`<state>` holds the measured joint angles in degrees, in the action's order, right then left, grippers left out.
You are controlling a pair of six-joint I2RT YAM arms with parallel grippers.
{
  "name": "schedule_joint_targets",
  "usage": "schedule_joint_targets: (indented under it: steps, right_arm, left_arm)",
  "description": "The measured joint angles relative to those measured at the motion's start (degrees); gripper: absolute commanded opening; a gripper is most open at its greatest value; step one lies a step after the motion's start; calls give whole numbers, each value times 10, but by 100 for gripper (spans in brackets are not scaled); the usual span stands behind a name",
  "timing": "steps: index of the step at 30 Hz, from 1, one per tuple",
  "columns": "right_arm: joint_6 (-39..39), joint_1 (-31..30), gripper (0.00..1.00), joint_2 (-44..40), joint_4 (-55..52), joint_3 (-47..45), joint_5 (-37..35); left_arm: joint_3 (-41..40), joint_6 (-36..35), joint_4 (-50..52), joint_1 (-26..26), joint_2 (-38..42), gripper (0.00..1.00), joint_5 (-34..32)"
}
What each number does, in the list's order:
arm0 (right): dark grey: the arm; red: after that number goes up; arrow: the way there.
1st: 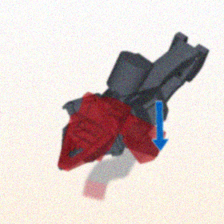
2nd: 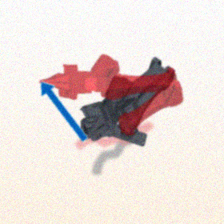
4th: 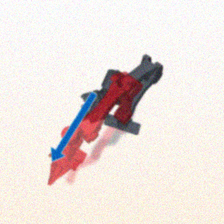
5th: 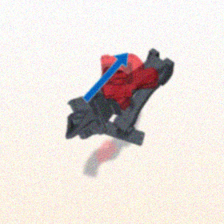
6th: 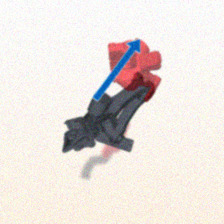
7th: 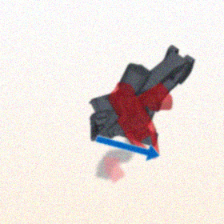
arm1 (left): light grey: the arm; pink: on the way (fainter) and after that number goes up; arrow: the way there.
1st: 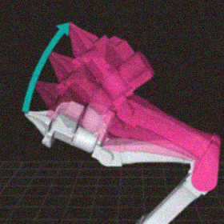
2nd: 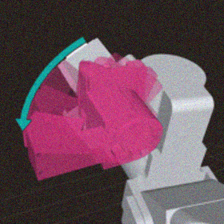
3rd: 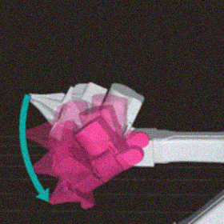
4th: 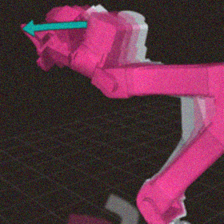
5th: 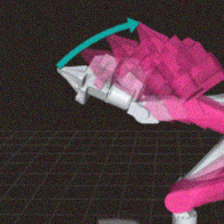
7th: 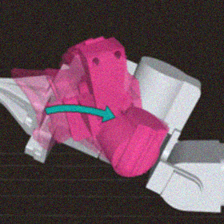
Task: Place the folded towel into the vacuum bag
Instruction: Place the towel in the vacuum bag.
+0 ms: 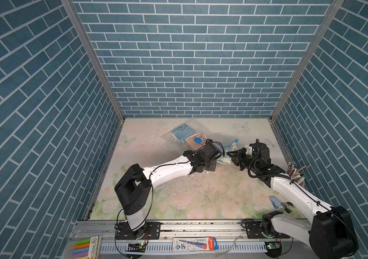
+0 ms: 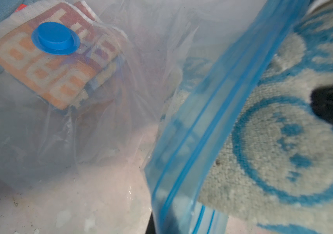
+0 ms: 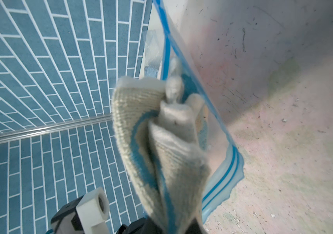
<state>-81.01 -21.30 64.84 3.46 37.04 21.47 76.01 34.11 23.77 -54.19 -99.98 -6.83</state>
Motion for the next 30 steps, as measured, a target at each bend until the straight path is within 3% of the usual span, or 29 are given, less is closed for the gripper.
schedule_joint_targets:
  steps: [14,30]
  right_arm:
    - [-28,-54,0,85,33,25,-94]
    - [-25,-94,0,130,47,72,-123]
  left_arm:
    - [3,0,7,-7,0,0,-11]
    - [6,-3,23,-9,20,0,-25]
